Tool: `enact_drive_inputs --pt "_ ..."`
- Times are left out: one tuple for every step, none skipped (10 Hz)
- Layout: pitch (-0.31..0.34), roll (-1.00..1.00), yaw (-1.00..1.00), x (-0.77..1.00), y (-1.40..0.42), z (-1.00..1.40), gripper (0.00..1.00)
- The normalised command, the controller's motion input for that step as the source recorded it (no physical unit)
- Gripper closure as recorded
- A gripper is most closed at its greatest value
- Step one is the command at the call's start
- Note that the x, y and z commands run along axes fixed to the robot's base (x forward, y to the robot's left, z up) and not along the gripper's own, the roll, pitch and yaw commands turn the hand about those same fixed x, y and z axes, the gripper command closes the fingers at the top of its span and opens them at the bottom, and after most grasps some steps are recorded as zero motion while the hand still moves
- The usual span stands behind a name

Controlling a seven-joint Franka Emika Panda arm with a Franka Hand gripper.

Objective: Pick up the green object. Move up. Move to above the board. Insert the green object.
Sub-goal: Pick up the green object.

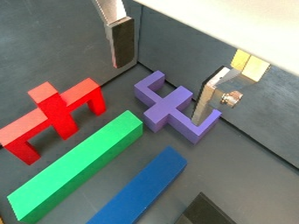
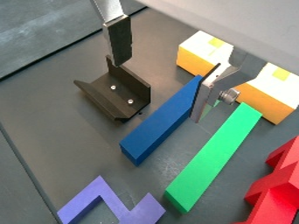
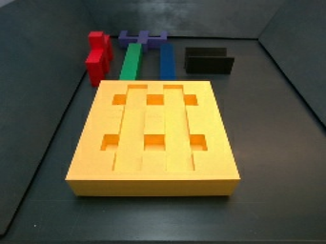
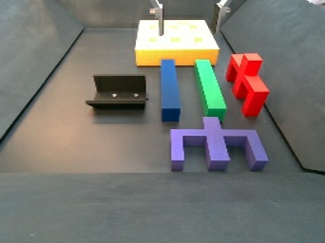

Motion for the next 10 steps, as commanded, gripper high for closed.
enact_drive_inputs --pt "0.000 -0.11 0.00 0.00 0.00 -0.14 0.00" --pt "0.000 0.00 -0.01 0.03 -0.11 0.00 0.00" --pt "-0.194 -0.10 0.00 -0.23 -0.27 -0.42 0.00" --pt "-0.246 -0.13 0.00 -0.39 -0.59 -0.51 0.00" --pt "-0.184 0.00 0.00 -0.45 -0.88 -0.71 0.00" --pt "-0.157 0.00 0.00 -0.52 -0.85 -0.82 0.00" --pt "-0.107 0.00 0.00 -0.31 -0.37 -1.00 0.00" --pt "-0.004 0.04 -0.11 -0.11 0.00 -1.00 0.00" --pt "0.034 0.17 -0.17 0.00 0.06 -0.86 0.00" --pt "0.046 0.29 -0.03 -0.12 0.10 -0.60 0.00"
